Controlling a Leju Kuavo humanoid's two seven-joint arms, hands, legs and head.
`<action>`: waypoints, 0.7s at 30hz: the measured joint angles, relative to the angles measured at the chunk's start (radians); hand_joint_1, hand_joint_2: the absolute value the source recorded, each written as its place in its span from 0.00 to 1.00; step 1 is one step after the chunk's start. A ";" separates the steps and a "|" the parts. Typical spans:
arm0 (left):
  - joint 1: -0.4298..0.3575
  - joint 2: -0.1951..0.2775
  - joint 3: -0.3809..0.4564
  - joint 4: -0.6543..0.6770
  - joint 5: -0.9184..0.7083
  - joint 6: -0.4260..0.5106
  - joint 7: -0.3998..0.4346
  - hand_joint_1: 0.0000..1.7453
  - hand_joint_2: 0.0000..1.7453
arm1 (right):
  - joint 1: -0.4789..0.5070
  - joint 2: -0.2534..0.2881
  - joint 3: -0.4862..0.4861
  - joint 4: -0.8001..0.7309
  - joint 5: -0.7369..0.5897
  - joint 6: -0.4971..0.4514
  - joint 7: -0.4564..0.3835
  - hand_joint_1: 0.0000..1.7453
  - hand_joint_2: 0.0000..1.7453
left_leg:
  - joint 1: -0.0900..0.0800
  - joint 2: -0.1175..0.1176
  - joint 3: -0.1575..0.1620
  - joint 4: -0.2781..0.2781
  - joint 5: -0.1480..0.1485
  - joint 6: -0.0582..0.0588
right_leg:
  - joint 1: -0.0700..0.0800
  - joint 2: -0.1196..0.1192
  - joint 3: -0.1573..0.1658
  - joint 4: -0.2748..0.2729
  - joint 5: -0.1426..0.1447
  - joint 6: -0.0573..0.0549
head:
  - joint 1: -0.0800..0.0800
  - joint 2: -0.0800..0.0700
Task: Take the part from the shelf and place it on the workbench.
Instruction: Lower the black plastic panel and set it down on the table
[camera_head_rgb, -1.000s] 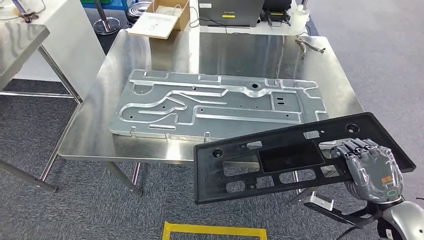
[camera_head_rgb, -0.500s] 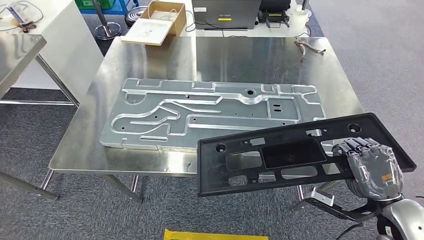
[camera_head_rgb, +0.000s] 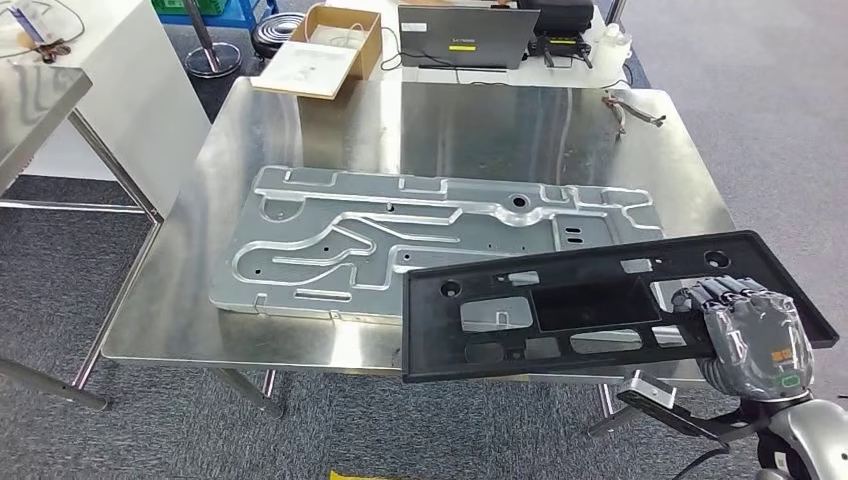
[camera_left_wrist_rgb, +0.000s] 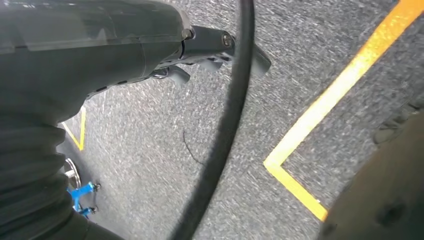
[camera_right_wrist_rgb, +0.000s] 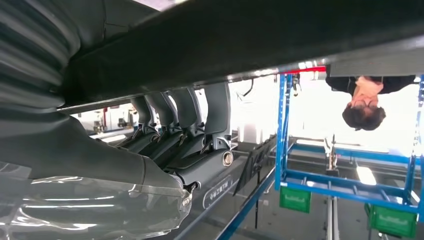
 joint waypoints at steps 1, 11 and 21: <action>0.000 -0.001 0.000 0.000 0.000 0.000 0.000 0.00 1.00 | 0.000 0.002 0.000 0.004 0.000 0.000 -0.001 0.91 1.00 | 0.001 -0.001 0.008 0.001 -0.007 -0.002 | -0.002 0.000 0.007 -0.038 0.040 0.002 | 0.000 0.000; -0.003 -0.002 0.000 0.000 0.003 0.000 0.001 0.00 1.00 | 0.000 0.016 0.000 0.021 -0.011 -0.001 -0.002 0.91 1.00 | 0.002 0.000 -0.003 0.109 -0.103 -0.057 | -0.003 0.002 0.101 -0.245 0.119 -0.045 | 0.000 0.000; 0.001 0.003 0.000 0.000 0.006 0.001 0.002 0.00 1.00 | 0.015 0.030 -0.001 0.022 -0.026 0.000 0.002 0.91 1.00 | -0.015 0.002 -0.057 0.050 0.019 -0.014 | 0.013 0.002 0.159 -0.248 0.069 -0.043 | 0.000 0.000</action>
